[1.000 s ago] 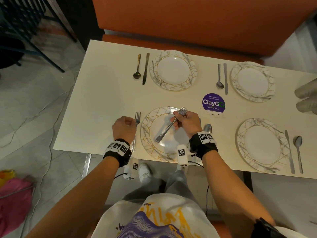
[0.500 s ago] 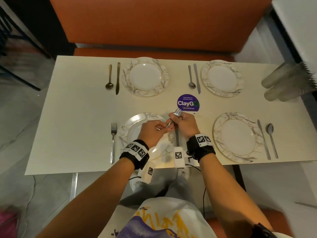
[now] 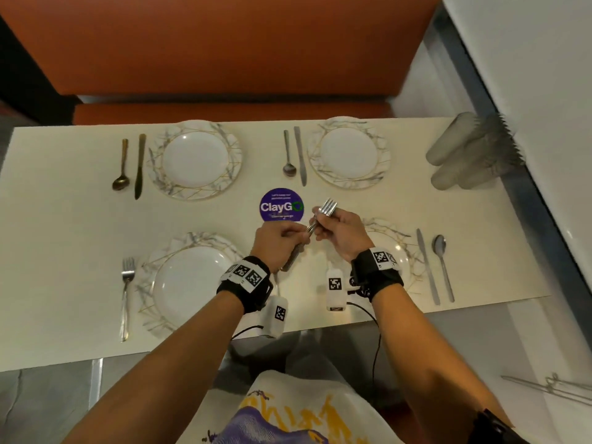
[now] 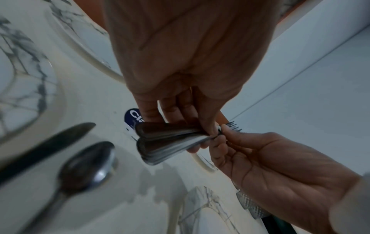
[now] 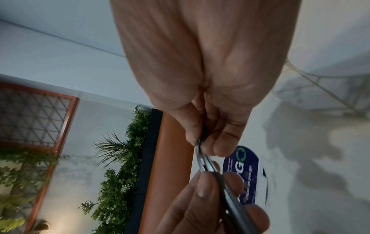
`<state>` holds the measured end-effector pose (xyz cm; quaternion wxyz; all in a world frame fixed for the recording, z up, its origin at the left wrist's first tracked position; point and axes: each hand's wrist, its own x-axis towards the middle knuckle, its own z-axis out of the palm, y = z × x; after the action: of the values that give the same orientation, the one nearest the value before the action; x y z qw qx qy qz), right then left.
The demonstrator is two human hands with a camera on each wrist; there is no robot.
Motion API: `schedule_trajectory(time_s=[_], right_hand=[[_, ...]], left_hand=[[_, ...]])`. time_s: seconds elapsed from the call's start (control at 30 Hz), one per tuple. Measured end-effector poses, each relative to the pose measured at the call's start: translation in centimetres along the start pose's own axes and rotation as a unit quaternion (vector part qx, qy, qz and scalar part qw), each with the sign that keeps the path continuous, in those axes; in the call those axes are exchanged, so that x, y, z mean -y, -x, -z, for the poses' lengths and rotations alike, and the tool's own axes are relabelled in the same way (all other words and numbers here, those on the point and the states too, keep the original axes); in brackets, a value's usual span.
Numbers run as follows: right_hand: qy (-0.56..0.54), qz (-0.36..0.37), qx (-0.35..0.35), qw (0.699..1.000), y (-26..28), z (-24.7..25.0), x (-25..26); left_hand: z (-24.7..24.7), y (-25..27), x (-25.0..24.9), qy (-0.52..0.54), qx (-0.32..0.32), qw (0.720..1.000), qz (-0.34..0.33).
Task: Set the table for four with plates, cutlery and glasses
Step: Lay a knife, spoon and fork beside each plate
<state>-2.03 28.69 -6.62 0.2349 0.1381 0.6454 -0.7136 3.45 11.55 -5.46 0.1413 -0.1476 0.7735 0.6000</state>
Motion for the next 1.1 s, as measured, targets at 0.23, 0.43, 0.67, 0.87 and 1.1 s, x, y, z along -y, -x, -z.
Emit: schedule_trajectory(time_s=[0.23, 0.43, 0.67, 0.87, 1.1], right_hand=[[0.068, 0.012, 0.017, 0.997, -1.9, 4.8, 1.2], [0.094, 0.004, 0.036, 0.995, -2.5, 7.1, 1.4], [0.092, -0.01, 0.028, 0.995, -2.0, 9.6, 0.7], [0.079, -0.016, 0.018, 0.997, -1.0, 11.3, -0.6], [0.07, -0.02, 0.007, 0.997, 0.3, 12.1, -1.9]], left_hand=[[-5.2, -0.9, -1.5, 0.099, -0.027, 0.993, 0.063], [-7.1, -0.5, 0.5, 0.191, -0.089, 0.967, 0.143], [-8.6, 0.0, 3.9, 0.062, -0.133, 0.971, 0.187], [-9.7, 0.8, 5.6, 0.003, -0.09, 0.972, 0.215], [-10.2, 1.5, 6.1, 0.028, -0.087, 0.972, 0.215]])
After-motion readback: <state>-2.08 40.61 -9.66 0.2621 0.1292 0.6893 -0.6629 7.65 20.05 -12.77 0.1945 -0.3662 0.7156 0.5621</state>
